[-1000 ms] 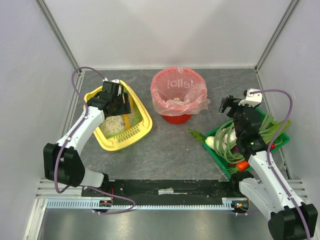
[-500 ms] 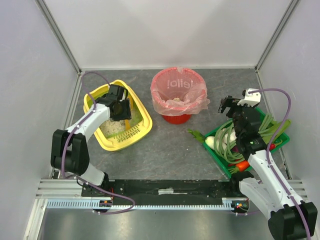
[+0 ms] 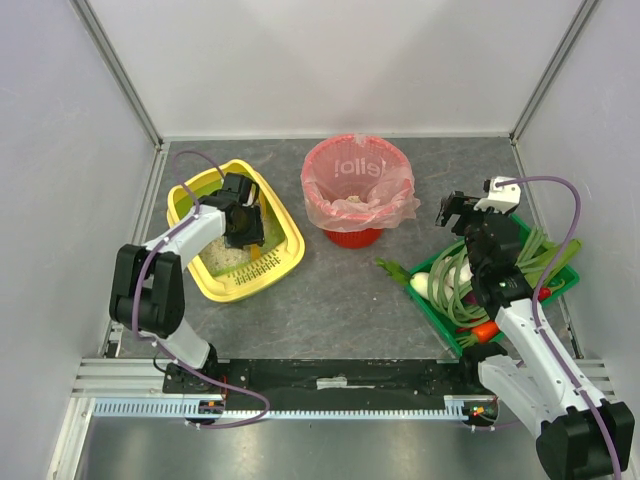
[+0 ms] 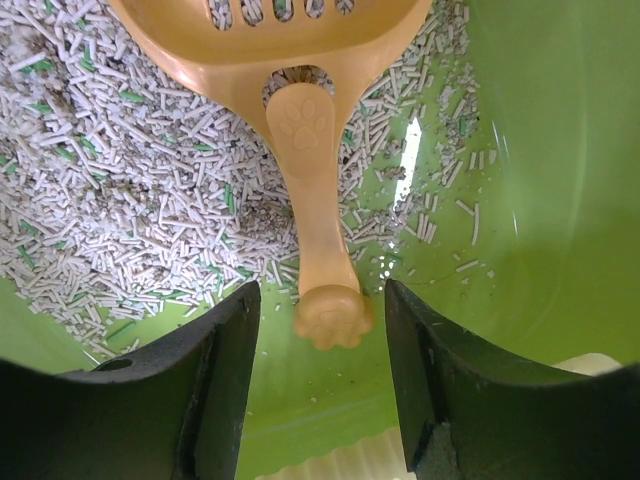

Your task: Clean the litter box

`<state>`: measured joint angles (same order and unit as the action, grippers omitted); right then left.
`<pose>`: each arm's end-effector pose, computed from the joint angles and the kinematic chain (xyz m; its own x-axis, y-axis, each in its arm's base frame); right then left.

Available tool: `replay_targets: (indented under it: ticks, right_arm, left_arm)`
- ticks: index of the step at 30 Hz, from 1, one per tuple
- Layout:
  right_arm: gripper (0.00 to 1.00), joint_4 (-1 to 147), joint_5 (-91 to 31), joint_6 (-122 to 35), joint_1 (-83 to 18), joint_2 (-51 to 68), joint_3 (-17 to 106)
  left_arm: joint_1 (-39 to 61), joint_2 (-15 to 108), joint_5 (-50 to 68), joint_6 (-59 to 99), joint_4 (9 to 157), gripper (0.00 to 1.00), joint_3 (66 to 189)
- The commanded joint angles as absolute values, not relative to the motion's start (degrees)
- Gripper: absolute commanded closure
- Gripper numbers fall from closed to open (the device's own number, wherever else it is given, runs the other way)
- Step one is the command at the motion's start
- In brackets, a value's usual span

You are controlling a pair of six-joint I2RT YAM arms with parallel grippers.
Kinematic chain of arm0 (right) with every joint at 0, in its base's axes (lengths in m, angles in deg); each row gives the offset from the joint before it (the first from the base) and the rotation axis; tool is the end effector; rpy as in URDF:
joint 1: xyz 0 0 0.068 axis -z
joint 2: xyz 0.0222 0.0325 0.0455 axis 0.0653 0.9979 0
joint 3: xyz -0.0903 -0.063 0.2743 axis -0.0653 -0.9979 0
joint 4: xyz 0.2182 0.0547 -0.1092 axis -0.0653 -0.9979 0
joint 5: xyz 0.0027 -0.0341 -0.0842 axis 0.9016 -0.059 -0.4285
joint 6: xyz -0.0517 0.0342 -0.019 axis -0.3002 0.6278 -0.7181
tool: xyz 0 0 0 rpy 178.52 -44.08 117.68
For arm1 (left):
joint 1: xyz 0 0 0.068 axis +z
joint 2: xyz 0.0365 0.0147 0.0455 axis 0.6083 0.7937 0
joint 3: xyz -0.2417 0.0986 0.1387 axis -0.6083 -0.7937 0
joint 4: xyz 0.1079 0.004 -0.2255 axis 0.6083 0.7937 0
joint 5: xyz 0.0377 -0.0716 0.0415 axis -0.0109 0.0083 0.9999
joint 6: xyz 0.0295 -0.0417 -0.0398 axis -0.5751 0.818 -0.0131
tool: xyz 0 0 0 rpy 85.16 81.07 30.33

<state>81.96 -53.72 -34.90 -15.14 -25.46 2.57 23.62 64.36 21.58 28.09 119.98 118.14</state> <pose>0.1860 0.0231 0.3170 -0.0657 0.2495 -0.9662 0.1068 0.9644 0.2418 0.3106 -0.0728 0.2213 -0.9023 -0.1192 -0.4143 -0.0962 0.9924 -0.0762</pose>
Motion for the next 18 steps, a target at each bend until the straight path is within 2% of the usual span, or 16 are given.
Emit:
replay_targets:
  ticks: [1,12,14,18]
  right_arm:
    - [0.07,82.96,-53.62,-34.83,-14.99,-25.83,4.21]
    - [0.07,82.87,-53.27,-34.65,-15.08,-26.45,4.03]
    - [0.06,82.87,-53.1,-34.74,-15.08,-26.45,3.95]
    - [0.07,82.87,-53.01,-34.56,-15.08,-26.62,3.68]
  left_arm:
    - [23.93,65.63,21.11,30.38,118.04,0.41,117.76]
    - [24.11,66.77,22.52,30.47,117.08,0.46,116.88]
    - [24.11,67.3,22.25,30.47,116.99,0.51,116.88]
    - [24.2,68.35,22.08,30.47,116.73,0.51,117.06]
